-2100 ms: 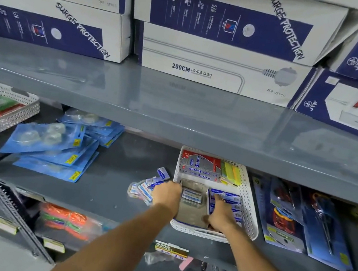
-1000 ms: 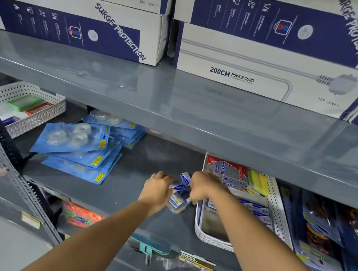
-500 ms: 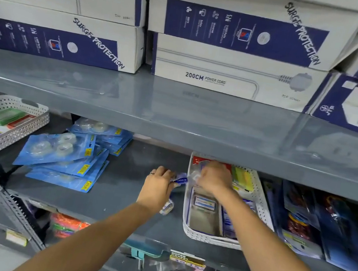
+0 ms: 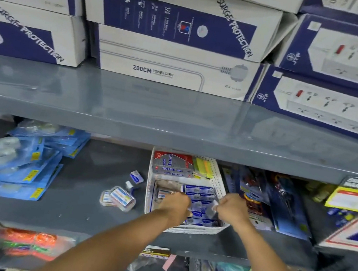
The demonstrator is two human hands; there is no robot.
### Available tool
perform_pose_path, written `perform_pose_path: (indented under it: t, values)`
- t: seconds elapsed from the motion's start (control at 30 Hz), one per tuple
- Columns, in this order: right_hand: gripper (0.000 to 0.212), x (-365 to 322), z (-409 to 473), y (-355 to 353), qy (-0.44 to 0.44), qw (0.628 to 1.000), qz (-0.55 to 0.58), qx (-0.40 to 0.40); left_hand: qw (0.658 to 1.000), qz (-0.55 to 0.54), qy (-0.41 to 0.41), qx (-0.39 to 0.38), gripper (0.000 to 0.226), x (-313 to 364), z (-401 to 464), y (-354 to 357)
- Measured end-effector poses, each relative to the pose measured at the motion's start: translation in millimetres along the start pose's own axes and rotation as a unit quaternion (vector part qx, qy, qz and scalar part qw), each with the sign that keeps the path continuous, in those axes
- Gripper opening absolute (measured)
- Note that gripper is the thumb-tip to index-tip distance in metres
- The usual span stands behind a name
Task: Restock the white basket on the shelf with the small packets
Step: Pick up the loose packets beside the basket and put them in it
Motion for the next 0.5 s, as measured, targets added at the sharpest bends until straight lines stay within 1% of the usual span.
perform_pose_path:
  t: [0.07,0.13,0.2,0.3,0.37,0.5]
  values:
    - [0.008,2.7,-4.4,7.6,0.004,1.0,-0.003,0.003,1.0,0.006,-0.013,-0.007,0.025,2.9,4.9,3.0]
    - [0.013,3.2,-7.6,11.3,0.005,1.0,0.008,0.005,1.0,-0.001,-0.027,-0.006,0.024,3.2,9.7,7.6]
    - [0.003,2.9,-7.0,13.6,0.005,1.0,0.007,0.011,0.999,-0.018,-0.036,0.002,0.025,2.2,12.0,10.3]
    - [0.014,1.7,-4.0,17.3,-0.008,1.0,-0.012,0.017,0.999,-0.026,-0.044,0.006,0.03,1.4,13.3,10.9]
    - [0.016,1.4,-3.8,20.1,-0.018,0.999,-0.043,0.014,0.999,-0.017,-0.046,0.009,0.031,0.6,15.0,10.6]
    - [0.025,-3.7,-5.3,23.1,-0.041,0.994,-0.099,-0.005,0.999,-0.004,-0.04,0.027,0.026,0.0,17.2,9.4]
Point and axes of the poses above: each hand's wrist, its own z-axis towards the middle knuckle, its own y-axis out of the palm, x = y × z, the point moved 10 cm from there along z, towards the middle knuckle, and after that the axes turned 2 degrees about z, right-handed, at the moved point
